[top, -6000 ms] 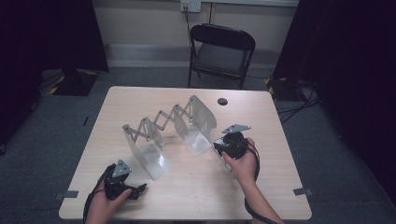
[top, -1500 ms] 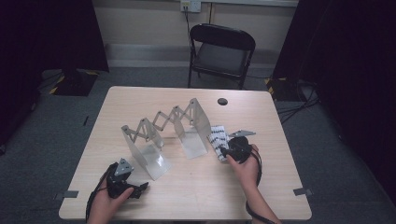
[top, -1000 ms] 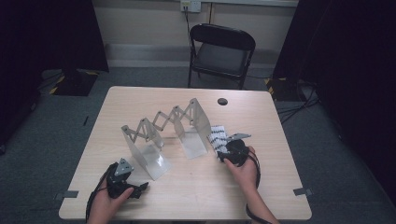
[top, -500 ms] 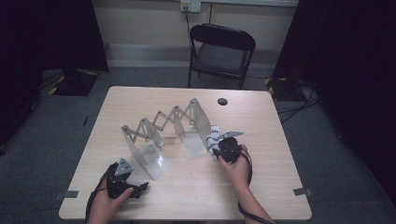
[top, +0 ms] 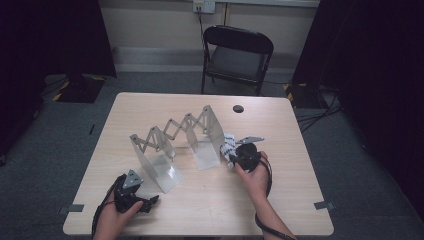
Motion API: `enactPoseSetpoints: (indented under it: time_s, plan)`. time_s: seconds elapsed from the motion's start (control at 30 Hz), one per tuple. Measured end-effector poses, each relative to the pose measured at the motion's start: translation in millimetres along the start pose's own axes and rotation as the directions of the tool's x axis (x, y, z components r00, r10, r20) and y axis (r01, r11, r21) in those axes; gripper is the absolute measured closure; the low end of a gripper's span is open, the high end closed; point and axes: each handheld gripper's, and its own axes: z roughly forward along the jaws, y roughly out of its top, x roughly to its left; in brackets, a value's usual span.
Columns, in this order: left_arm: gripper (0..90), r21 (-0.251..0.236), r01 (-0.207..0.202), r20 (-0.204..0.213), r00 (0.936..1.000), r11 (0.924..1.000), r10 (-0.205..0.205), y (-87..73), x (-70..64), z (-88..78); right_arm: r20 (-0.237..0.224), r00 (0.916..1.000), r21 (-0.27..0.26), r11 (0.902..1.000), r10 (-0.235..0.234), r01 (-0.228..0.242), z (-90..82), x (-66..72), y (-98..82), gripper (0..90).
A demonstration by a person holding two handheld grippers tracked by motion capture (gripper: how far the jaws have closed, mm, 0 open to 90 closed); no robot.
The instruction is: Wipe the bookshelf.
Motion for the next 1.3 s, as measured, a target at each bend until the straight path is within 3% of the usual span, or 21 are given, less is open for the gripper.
enactPoseSetpoints:
  time_s: [0.53, 0.77, 0.87, 0.97, 1.0, 1.03, 1.1, 1.17, 1.2, 1.3]
  plan:
    - [0.2, -0.001, 0.000, -0.001, 1.0000, 1.0000, 0.000, 0.0, -0.1, 0.0, 0.039, 0.9988, -0.061, 0.9976, -0.031, 0.033, -41.3, -5.6, 25.6, 78.4]
    - [0.2, 0.001, -0.003, -0.001, 1.0000, 1.0000, 0.003, 0.0, 0.1, -0.1, 0.024, 0.9996, -0.015, 0.9998, -0.016, 0.017, -20.4, -3.3, 0.5, 78.4]
    - [0.2, -0.001, 0.000, 0.000, 1.0000, 1.0000, 0.000, 0.0, -0.1, 0.1, -0.002, 0.9999, 0.005, 0.9999, -0.011, 0.011, -7.4, -2.1, -15.9, 77.1]
    - [0.2, 0.001, -0.002, 0.000, 1.0000, 1.0000, 0.002, 0.0, 0.1, -0.1, -0.033, 0.9995, 0.027, 0.9996, -0.004, 0.005, -3.2, -1.9, -19.8, 70.6]
    - [0.2, -0.001, 0.000, 0.000, 1.0000, 1.0000, 0.000, 0.0, -0.1, 0.0, -0.009, 0.9999, 0.033, 0.9994, -0.014, 0.014, -1.4, -1.2, -23.5, 59.7]
    - [0.2, 0.000, -0.001, 0.000, 1.0000, 1.0000, 0.001, 0.0, 0.0, 0.0, -0.004, 0.9999, 0.035, 0.9993, -0.011, 0.011, -1.4, -1.7, -24.3, 54.8]
    - [0.2, -0.001, -0.001, 0.000, 1.0000, 1.0000, 0.001, 0.0, -0.1, 0.1, -0.013, 0.9999, 0.013, 0.9999, 0.008, -0.008, -4.0, -3.3, -23.7, 53.7]
    - [0.2, 0.000, 0.000, 0.000, 1.0000, 1.0000, 0.000, -0.1, -0.1, 0.0, -0.023, 0.9997, -0.001, 1.0000, -0.001, 0.001, -4.9, -3.9, -21.8, 51.3]
    - [0.2, 0.000, -0.002, 0.000, 1.0000, 1.0000, 0.002, 0.0, 0.0, 0.0, -0.051, 0.9983, 0.006, 0.9996, -0.028, 0.028, -1.8, -4.3, -18.5, 46.3]
    - [0.2, -0.001, 0.000, 0.000, 1.0000, 1.0000, 0.000, 0.0, -0.2, 0.0, -0.030, 0.9985, 0.011, 0.9989, -0.045, 0.046, 2.9, -4.9, -19.1, 47.7]
